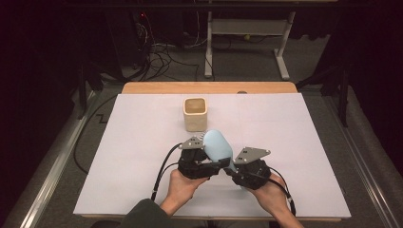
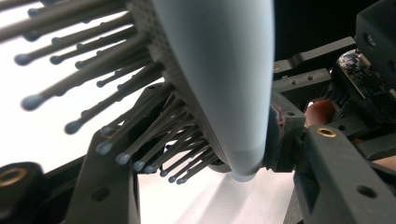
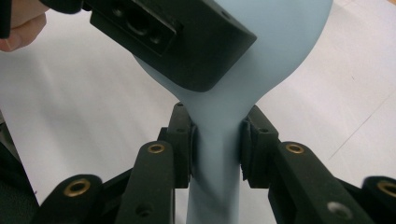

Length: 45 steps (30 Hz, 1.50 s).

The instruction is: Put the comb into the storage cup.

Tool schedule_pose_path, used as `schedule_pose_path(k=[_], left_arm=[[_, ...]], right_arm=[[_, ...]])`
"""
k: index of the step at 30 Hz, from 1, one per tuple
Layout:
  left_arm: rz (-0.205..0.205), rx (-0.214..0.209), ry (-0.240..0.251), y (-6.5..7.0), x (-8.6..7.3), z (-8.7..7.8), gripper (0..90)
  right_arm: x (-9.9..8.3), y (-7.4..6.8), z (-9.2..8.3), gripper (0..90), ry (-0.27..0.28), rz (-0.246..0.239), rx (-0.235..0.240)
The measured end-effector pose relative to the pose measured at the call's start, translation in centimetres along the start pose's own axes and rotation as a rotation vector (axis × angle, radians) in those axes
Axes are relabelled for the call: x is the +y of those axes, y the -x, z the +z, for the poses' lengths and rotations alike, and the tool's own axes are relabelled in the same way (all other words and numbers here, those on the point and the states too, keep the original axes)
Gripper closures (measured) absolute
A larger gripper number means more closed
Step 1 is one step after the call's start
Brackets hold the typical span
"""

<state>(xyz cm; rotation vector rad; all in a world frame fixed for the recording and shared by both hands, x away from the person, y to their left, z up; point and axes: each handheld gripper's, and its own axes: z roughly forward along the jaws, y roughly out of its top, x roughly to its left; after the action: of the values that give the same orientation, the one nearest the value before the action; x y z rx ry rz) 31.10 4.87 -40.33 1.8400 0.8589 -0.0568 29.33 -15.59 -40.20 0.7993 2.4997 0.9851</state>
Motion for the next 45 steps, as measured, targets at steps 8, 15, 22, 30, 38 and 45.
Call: schedule_pose_path(k=[8,15,22,30,38,45], left_arm=[[0.006,-0.006,0.002,0.0,0.4,-0.2,50.8],[0.011,0.006,0.001,-0.1,0.5,-0.5,51.7],[0.014,0.018,0.017,-0.5,0.7,-1.2,52.0],[0.017,0.039,0.025,-0.8,0.8,-2.0,52.1],[0.017,0.06,0.029,-1.3,0.9,-2.8,52.2],[0.014,0.072,0.037,-1.6,1.0,-3.4,52.4]], right_arm=[[0.0,0.1,-0.1,69.0,0.017,0.019,0.015],[-0.1,0.3,-0.1,62.7,0.024,0.037,0.029],[-0.1,0.4,0.0,54.3,0.038,0.047,0.055],[-0.3,0.6,-0.1,47.6,0.073,0.053,0.063],[-0.8,0.9,-0.2,41.9,0.098,0.066,0.067],[-1.1,1.5,-0.5,40.2,0.126,0.097,0.081]])
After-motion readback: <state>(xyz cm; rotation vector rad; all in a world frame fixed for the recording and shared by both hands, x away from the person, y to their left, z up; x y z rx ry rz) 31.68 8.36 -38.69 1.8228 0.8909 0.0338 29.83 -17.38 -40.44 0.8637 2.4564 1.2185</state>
